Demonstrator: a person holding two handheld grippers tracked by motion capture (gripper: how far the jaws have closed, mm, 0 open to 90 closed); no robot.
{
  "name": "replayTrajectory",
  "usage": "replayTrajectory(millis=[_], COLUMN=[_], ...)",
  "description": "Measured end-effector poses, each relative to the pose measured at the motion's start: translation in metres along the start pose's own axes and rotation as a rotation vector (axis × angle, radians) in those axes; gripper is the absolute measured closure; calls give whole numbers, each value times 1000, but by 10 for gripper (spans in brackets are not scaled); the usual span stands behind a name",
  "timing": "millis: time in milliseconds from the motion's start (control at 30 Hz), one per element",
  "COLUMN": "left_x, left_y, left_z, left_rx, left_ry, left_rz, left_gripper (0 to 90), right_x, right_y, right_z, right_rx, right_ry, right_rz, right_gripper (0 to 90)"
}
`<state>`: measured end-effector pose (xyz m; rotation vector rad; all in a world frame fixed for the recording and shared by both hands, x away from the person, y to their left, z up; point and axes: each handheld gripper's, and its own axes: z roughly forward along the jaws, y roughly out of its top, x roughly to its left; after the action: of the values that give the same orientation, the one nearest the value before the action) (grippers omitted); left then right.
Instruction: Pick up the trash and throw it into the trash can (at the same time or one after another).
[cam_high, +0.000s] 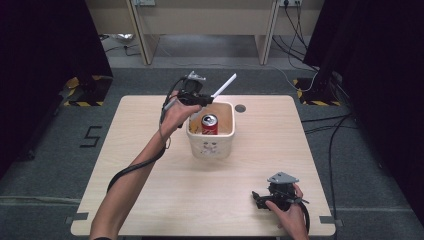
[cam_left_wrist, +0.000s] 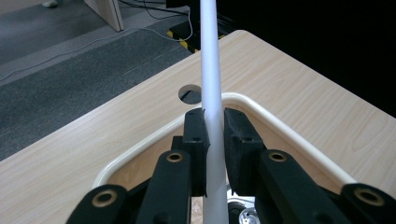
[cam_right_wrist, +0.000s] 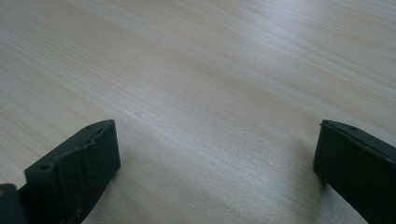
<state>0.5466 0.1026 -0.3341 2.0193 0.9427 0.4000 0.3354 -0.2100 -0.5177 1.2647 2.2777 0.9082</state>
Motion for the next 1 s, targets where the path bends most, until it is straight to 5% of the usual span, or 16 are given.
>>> replayTrajectory(millis=[1000], left_x=[8], left_y=[-15], left_z=[24], left_rx=[62], left_ry=[20], left_rz=[-28], left_gripper=[787], right_x=[0], right_y=[0], right_z=[0], right_rx=[-1], right_ry=[4], right_rz=[-4], right_gripper=[8])
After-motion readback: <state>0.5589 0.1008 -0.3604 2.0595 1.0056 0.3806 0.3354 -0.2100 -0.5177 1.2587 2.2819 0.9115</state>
